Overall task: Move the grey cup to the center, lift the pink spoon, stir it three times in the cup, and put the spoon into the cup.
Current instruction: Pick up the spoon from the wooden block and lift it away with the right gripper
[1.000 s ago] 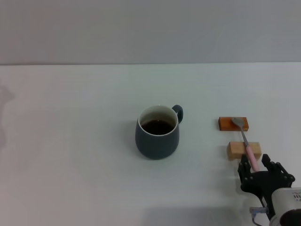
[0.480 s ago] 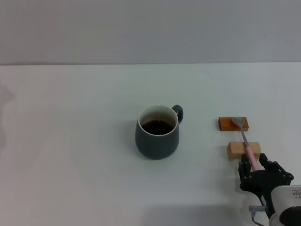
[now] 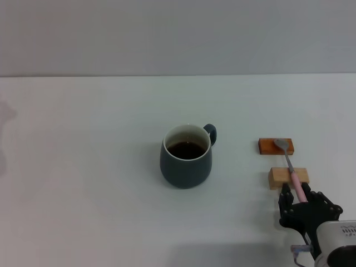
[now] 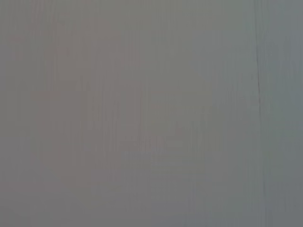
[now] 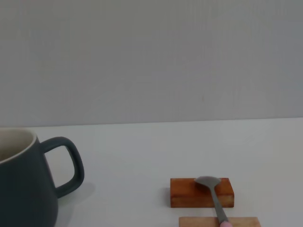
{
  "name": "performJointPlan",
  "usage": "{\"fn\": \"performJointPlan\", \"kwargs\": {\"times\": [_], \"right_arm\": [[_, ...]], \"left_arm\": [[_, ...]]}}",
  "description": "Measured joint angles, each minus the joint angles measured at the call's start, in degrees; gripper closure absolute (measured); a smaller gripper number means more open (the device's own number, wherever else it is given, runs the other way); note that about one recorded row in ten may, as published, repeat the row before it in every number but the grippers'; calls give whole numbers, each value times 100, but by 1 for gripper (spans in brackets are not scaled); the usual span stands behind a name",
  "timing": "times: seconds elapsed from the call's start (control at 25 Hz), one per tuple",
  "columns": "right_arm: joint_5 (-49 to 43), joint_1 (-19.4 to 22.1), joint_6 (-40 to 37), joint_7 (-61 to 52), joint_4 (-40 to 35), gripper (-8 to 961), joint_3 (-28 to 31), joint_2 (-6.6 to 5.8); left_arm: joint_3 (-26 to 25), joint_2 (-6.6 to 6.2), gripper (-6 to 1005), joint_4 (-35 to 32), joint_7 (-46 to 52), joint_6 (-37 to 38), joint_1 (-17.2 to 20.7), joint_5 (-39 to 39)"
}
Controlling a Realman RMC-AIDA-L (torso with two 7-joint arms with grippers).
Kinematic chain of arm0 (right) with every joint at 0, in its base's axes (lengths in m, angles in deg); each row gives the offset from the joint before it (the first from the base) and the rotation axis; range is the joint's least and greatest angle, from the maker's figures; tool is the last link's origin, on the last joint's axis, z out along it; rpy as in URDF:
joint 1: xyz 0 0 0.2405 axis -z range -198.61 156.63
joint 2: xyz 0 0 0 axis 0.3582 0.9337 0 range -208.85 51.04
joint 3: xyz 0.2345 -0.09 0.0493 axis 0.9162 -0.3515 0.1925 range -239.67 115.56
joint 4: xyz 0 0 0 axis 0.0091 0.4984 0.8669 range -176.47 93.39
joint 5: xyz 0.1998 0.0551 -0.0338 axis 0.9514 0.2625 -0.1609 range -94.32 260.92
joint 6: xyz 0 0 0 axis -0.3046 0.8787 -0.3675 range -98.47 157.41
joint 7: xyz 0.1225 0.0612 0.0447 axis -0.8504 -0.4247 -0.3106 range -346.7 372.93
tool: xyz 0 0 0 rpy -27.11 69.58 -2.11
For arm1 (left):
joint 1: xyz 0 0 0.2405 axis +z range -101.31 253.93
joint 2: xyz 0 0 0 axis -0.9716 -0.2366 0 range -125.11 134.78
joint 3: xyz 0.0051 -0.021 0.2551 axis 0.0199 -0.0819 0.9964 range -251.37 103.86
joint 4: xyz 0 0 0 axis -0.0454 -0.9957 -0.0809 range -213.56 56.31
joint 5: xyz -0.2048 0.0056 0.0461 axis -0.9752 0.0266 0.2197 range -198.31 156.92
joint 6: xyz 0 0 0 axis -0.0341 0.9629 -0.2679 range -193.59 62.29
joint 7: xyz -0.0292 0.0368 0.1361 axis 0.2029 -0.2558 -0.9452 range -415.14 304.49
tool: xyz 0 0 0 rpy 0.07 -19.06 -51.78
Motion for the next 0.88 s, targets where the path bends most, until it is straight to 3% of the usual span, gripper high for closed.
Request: {"fn": "performJointPlan", "kwargs": {"times": [0.88], "right_arm": [[15, 67, -58, 10, 9, 716, -10, 21]], "left_arm": [[0, -3, 1000, 9, 28, 69, 38, 2]]}}
